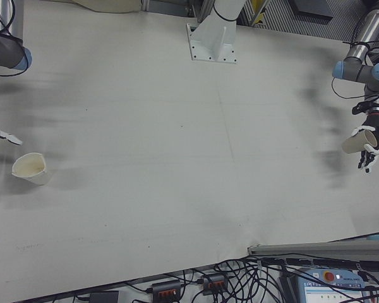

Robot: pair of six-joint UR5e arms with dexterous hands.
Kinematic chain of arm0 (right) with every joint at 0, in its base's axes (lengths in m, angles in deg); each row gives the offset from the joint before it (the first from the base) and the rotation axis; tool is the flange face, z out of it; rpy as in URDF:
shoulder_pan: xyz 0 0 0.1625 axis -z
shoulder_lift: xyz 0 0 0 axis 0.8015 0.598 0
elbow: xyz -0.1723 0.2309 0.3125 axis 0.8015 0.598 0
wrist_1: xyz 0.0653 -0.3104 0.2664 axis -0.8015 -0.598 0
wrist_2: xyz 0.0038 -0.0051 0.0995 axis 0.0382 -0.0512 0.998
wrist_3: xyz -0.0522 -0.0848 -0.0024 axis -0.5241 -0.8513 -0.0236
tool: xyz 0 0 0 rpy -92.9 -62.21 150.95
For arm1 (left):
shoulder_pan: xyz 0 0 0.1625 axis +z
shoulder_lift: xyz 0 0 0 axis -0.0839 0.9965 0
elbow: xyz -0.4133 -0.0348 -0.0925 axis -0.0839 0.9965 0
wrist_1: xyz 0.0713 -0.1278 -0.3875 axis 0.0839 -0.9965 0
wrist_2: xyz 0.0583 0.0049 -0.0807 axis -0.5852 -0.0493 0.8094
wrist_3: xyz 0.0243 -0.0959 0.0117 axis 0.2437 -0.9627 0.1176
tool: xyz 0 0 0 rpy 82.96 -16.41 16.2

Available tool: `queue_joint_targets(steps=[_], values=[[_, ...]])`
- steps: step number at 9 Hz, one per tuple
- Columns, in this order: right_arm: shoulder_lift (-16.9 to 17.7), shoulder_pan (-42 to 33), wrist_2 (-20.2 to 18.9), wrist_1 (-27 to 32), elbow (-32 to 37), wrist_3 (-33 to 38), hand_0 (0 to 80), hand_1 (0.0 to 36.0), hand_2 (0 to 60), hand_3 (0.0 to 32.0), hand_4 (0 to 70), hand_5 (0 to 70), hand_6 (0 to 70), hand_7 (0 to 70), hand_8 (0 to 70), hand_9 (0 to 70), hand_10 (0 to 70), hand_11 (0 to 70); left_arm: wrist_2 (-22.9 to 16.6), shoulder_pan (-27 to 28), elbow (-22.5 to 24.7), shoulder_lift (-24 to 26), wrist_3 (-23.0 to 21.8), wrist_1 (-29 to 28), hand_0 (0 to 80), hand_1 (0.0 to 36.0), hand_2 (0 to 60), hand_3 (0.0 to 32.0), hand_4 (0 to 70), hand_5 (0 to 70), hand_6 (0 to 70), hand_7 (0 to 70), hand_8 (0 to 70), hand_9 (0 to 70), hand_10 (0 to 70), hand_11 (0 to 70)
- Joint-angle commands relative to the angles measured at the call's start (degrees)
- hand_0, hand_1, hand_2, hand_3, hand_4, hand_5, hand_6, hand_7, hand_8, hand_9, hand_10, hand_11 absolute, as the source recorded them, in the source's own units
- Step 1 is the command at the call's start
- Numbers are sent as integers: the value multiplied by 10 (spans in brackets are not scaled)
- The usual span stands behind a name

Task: Pour water
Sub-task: 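Reach the right hand to the white paper cup and grasp it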

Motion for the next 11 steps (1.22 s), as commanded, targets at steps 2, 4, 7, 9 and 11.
queue_joint_targets(steps=[2,4,7,9,11], values=[[-16,57,48,-2,-2,3,612,317,220,0,0,96,154,104,20,6,0,0,0,-1,12,-1,-1,5,800,360,600,0,684,700,179,175,101,43,71,137],[-16,57,49,-3,-8,3,633,330,227,0,0,103,171,140,24,14,0,0,0,-1,12,-2,-1,5,800,360,600,0,678,700,178,175,101,43,71,137],[-17,61,82,-4,-9,2,777,356,392,0,194,194,516,652,498,657,1,10,0,0,12,-2,-1,5,800,360,600,0,663,700,176,171,100,43,71,138],[-17,65,101,-4,-11,2,800,360,572,0,213,270,700,700,700,700,192,310,0,2,11,-6,0,5,800,360,600,0,658,700,171,166,99,42,71,138],[-16,60,106,-11,-40,14,800,360,600,0,143,285,684,700,700,700,219,356,1,11,14,-6,1,6,800,360,600,0,650,700,171,166,99,42,73,141]])
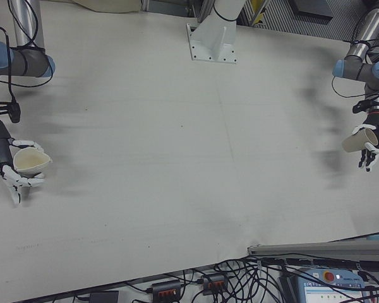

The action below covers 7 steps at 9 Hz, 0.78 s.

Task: Pour water
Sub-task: 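Reach the right hand to the white paper cup and grasp it, then lift both cups, moving the beige cup toward the table center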

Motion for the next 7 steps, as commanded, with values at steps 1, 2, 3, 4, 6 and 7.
queue_joint_targets(steps=[1,2,3,4,6,7], values=[[4,-22,8,-28,-60,22,800,360,600,0,136,286,672,700,689,700,197,326,2,25,19,4,10,17,800,360,600,0,653,700,172,166,100,42,74,142],[4,-50,4,-56,-92,24,800,360,600,0,157,289,681,700,664,700,172,293,5,48,29,25,20,36,800,360,600,0,661,700,173,169,100,44,75,143],[3,-81,0,-87,-125,24,800,360,600,0,180,289,684,700,644,700,148,260,27,77,27,63,24,64,800,360,600,0,678,700,178,172,102,46,78,148],[1,-100,-10,-115,-153,24,800,360,600,0,178,287,678,700,630,700,135,240,41,115,23,103,23,93,800,360,600,0,679,700,181,174,105,49,82,154],[-34,-129,-34,-178,-192,23,800,360,600,0,218,282,685,700,605,700,112,207,48,159,-12,190,29,140,800,360,600,0,692,700,187,175,108,52,85,158],[-49,-129,-33,-205,-212,20,800,360,600,0,240,284,700,700,612,700,114,209,51,168,-24,220,36,167,800,360,600,0,685,700,186,172,109,54,87,160]])
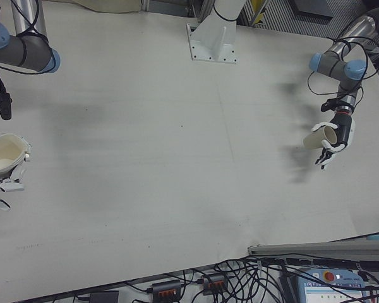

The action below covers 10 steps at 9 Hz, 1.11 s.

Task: Pour water
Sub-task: 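Lift both cups, moving the beige cup toward the table center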

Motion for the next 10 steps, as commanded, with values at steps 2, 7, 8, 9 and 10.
queue_joint_targets(steps=[2,7,8,9,10], values=[[-80,-20,-12,-123,-74,-15,800,360,600,0,267,284,700,700,604,700,110,203,8,40,-39,126,81,65,800,360,600,0,693,700,189,174,111,57,90,165],[-169,-19,-12,-311,-243,-131,800,360,600,0,329,289,700,700,571,700,88,173,4,75,-140,319,171,103,800,360,600,0,700,700,212,198,120,71,97,174],[-183,-19,-12,-345,-277,-165,800,360,600,0,349,290,700,700,562,700,76,157,5,86,-173,347,171,94,800,360,600,0,700,700,223,203,123,74,97,174],[-199,-18,-13,-374,-309,-205,800,360,600,0,362,289,700,700,557,700,73,152,5,90,-193,361,172,85,800,360,600,0,700,700,224,201,123,73,96,172],[-217,-14,-13,-408,-341,-251,800,360,600,0,373,288,700,700,553,700,68,145,5,91,-204,367,173,76,800,360,600,0,700,700,228,202,124,74,97,174]])
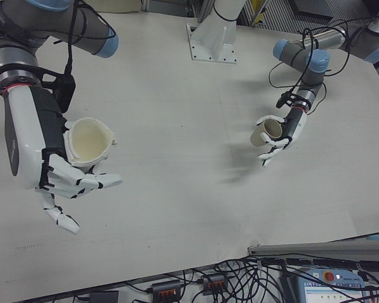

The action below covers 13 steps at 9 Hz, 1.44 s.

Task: Pour water
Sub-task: 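Lift both cups, moving the beige cup toward the table center, then tilt the white cup in the right hand over the beige cup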

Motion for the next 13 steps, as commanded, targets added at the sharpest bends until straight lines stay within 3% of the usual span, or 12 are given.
queue_joint_targets(steps=[1,3,6,10,11,13], values=[[-59,22,-1,-101,-88,-130,800,360,600,0,386,286,700,700,542,700,56,128,1,11,-53,47,5,-21,800,360,600,0,700,700,233,207,126,76,97,173],[-84,73,0,-138,-107,-204,800,360,600,0,430,281,700,700,526,681,35,97,3,21,-73,71,5,-21,800,360,600,0,700,700,243,212,129,78,95,171],[-88,169,8,-226,-145,-322,800,360,600,0,450,264,700,700,474,613,0,0,3,21,-78,80,5,-23,800,360,600,0,700,700,250,215,132,79,95,170],[-71,212,45,-289,-153,-408,800,360,600,0,355,247,622,688,412,527,0,0,-1,19,-67,79,3,-22,800,360,600,0,700,700,249,214,132,80,93,166],[-60,230,58,-293,-151,-432,800,360,600,0,376,245,618,685,409,521,0,0,-1,19,-62,80,3,-21,800,360,600,0,700,700,247,212,131,78,92,165],[-42,263,87,-293,-150,-454,800,360,600,0,347,244,595,640,407,516,0,0,-1,20,-60,80,2,-19,800,360,600,0,700,700,247,214,130,77,90,163]])
